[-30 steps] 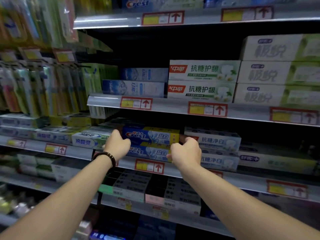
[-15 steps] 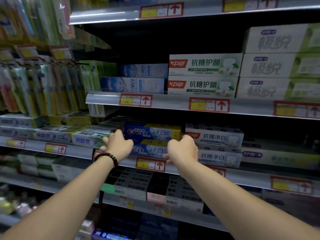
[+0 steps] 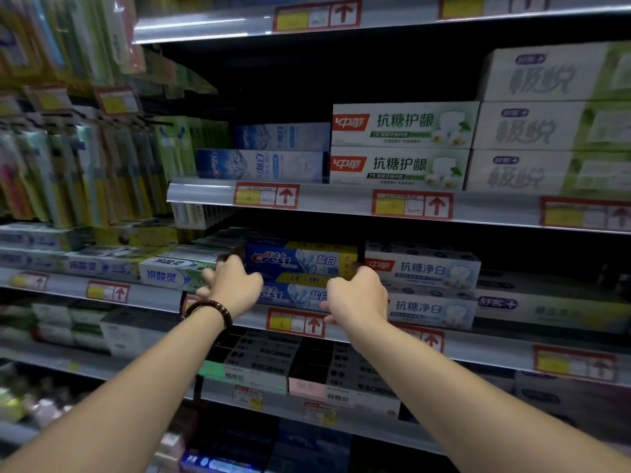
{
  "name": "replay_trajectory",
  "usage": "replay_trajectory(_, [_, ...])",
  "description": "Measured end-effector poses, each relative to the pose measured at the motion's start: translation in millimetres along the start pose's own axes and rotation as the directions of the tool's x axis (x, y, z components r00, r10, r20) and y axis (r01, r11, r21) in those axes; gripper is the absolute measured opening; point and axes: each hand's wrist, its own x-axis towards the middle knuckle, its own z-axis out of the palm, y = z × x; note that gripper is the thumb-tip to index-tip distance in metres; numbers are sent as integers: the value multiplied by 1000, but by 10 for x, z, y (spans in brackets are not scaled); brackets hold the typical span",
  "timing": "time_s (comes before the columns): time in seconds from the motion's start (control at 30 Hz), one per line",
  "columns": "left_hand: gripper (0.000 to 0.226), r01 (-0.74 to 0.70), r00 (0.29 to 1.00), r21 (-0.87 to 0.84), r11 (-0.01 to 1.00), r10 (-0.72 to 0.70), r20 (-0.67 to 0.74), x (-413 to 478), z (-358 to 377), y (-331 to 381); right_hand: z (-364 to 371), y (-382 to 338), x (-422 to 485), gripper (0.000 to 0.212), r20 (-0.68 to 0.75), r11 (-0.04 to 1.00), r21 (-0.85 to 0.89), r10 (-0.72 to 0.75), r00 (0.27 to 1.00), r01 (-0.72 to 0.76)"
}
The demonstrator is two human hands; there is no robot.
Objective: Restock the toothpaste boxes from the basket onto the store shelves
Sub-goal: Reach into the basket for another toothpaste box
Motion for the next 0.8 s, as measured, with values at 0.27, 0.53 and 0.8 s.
replay_trajectory(0.27, [21, -19, 1000, -23, 1000, 19, -7, -2, 9, -26, -2, -22, -69, 24, 45, 1000, -18, -19, 999, 20])
replay_trajectory(0.53, [22, -25, 1000, -15, 1000, 25, 11, -14, 2, -43, -37, -38, -139, 23, 49, 996, -79, -38, 998, 42])
replay_trajectory(0.8, [23, -11, 1000, -22, 1000, 11, 16, -23, -4, -23, -62, -35, -171, 25, 54, 997, -67, -34, 998, 37])
